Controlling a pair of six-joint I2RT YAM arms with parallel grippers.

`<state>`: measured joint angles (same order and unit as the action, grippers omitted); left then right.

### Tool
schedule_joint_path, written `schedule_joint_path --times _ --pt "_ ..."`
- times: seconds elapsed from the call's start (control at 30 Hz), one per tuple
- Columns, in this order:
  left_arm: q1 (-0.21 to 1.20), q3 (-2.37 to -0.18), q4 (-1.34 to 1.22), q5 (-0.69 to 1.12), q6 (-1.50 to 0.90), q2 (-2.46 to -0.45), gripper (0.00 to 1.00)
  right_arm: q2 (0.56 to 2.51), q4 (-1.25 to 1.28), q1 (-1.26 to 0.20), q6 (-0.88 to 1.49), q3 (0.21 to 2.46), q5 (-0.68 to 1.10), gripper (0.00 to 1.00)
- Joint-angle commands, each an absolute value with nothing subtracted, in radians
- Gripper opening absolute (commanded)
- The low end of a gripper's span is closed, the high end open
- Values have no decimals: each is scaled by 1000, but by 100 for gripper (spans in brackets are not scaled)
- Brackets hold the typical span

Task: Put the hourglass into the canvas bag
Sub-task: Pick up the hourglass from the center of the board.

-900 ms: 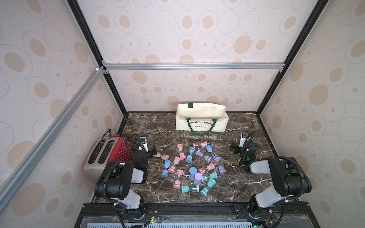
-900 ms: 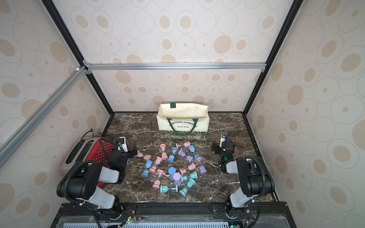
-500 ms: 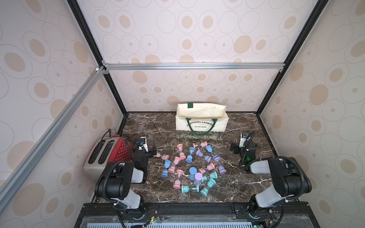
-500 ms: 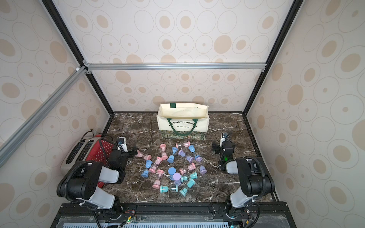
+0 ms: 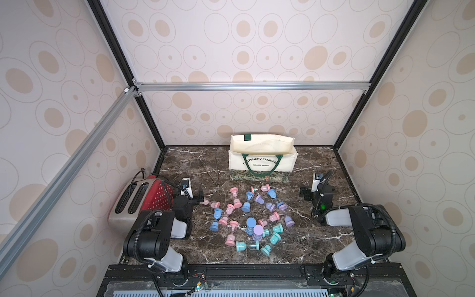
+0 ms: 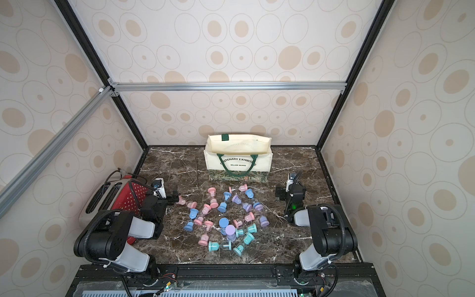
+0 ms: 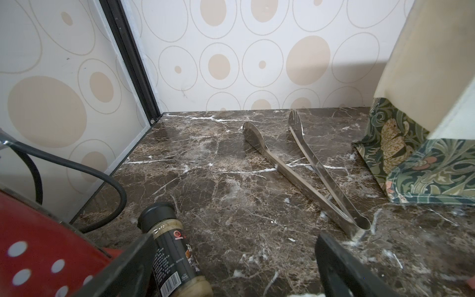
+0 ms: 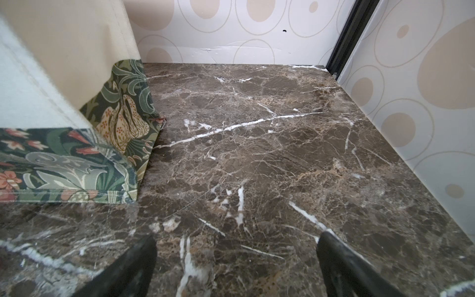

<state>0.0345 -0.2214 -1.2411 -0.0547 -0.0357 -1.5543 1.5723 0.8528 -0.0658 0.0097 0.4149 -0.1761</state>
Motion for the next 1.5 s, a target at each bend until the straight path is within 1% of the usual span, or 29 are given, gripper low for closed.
schedule_joint_path --times 0.0,0.3,0.37,0.53,0.7,0.8,0.87,0.97,1.07,1.2,1.33,1.4,1.47 --pt "28 -247 -1278 -61 -8 -1562 98 1552 861 -61 -3 403 -172 100" --pt "28 -233 -1295 -55 -5 -1556 97 1518 858 -61 4 394 -182 100" --pt "28 -225 -1289 -45 -2 -1518 98 1472 793 -61 6 408 -189 100" --pt "28 -299 -1047 -43 -3 -1374 98 1335 651 -60 5 426 -185 100" --pt "29 -355 -885 7 -32 -1258 98 1233 429 -60 104 509 -184 100" --pt "28 -378 -820 43 -78 -1185 98 1207 179 -60 250 619 -233 100" --pt "29 -387 -793 51 -142 -1140 98 1214 38 -58 287 688 -221 100" --pt "29 -416 -725 58 -256 -1091 98 1223 1 -56 340 703 -148 100" --pt "28 -408 -750 137 -314 -1081 98 1219 -35 -55 379 710 -98 100" --pt "27 -427 -699 140 -447 -1114 97 1230 -126 -60 384 745 -16 100" --pt "27 -519 -544 173 -456 -1147 97 1229 -249 -97 370 797 -23 100" --pt "28 -518 -540 204 -466 -1136 98 1220 -296 -132 350 820 -42 100" --pt "34 -518 -510 192 -493 -1115 97 1221 -354 -165 341 845 -69 100"
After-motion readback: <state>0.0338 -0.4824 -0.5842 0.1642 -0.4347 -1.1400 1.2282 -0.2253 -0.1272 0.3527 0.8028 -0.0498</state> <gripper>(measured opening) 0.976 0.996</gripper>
